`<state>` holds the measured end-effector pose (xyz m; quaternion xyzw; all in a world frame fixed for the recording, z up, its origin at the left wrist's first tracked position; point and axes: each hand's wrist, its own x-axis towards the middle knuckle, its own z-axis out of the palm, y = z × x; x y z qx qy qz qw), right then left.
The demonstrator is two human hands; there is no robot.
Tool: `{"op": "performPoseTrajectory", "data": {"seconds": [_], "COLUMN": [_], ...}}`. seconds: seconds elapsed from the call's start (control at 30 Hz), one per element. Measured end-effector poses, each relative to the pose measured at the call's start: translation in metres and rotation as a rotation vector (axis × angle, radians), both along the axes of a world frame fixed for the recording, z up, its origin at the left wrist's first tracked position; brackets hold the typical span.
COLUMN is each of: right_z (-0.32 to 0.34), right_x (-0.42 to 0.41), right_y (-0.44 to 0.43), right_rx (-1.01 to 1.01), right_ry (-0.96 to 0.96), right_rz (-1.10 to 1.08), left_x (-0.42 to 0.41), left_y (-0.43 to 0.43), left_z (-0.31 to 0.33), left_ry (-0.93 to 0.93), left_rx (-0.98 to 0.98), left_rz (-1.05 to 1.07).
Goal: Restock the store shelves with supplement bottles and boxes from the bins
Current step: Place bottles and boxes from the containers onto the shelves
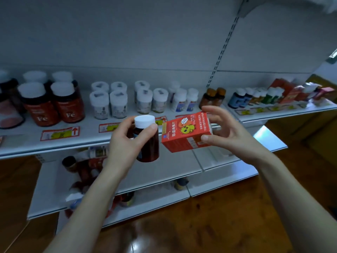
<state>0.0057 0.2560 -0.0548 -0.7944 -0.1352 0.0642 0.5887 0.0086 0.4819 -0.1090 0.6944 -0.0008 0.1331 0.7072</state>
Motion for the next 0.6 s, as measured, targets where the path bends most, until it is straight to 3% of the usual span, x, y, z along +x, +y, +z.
{"op": "performPoseTrajectory", "data": {"seconds": [0.23, 0.4, 0.6], "right_z": [0.001, -0.012, -0.026], "right_x": [0.030, 0.043, 0.050], "right_y": [-0.049, -0.050, -0.039], "right_rx": [0.071, 0.056, 0.014], "right_ry": [-0.064, -0.126, -0.088], "right_rz": [-0.032, -0.042, -0.043], "left_x": [0.021, 0.023, 0.031], "left_y": [-0.052, -0.052, -0.032], "left_z": [0.011, 0.010, 0.012], "left_ry": [-0.039, 0.078, 0.143], "left_rx": [-0.048, -0.182, -0.173], "left_rz": [0.002, 0.024, 0.053]}}
